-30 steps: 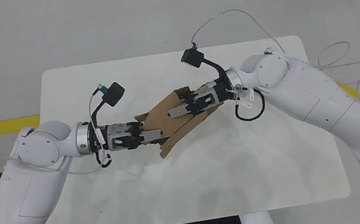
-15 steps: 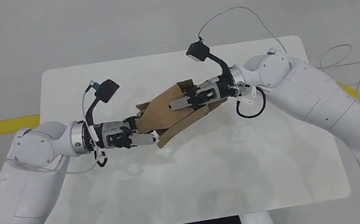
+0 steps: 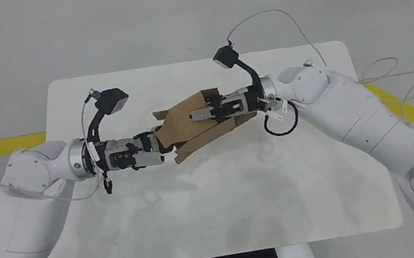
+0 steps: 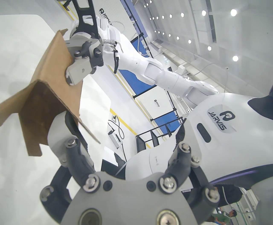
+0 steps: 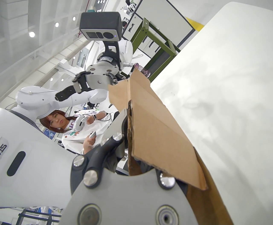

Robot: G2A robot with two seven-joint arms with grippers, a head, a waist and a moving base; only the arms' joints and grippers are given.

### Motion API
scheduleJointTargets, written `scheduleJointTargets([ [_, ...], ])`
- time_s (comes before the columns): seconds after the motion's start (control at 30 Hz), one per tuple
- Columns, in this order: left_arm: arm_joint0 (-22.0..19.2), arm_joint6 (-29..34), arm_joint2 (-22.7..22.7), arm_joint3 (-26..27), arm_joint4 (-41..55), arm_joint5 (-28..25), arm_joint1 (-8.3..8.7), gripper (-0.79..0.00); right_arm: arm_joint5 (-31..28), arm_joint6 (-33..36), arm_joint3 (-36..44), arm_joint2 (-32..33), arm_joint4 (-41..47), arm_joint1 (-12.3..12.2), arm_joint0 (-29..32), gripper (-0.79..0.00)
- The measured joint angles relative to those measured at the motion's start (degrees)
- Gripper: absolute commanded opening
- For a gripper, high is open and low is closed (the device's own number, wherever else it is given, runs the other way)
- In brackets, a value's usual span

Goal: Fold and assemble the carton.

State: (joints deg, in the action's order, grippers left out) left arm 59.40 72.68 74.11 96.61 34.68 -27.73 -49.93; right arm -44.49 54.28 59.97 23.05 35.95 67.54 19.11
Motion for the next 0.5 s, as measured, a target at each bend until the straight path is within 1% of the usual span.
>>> scheduleJointTargets([
  [0.23, -0.3, 0.5, -0.1, 1.5, 2.0, 0.8, -0.18, 0.000, 1.1, -2.7, 1.1, 1.4, -3.5, 1.1, 1.2, -0.785],
  [0.5, -1.1, -1.4, -1.0, 1.5, -1.1, 0.9, -0.53, 0.000, 1.8, -3.8, 2.3, 3.0, -6.3, 2.2, 2.3, -0.785],
])
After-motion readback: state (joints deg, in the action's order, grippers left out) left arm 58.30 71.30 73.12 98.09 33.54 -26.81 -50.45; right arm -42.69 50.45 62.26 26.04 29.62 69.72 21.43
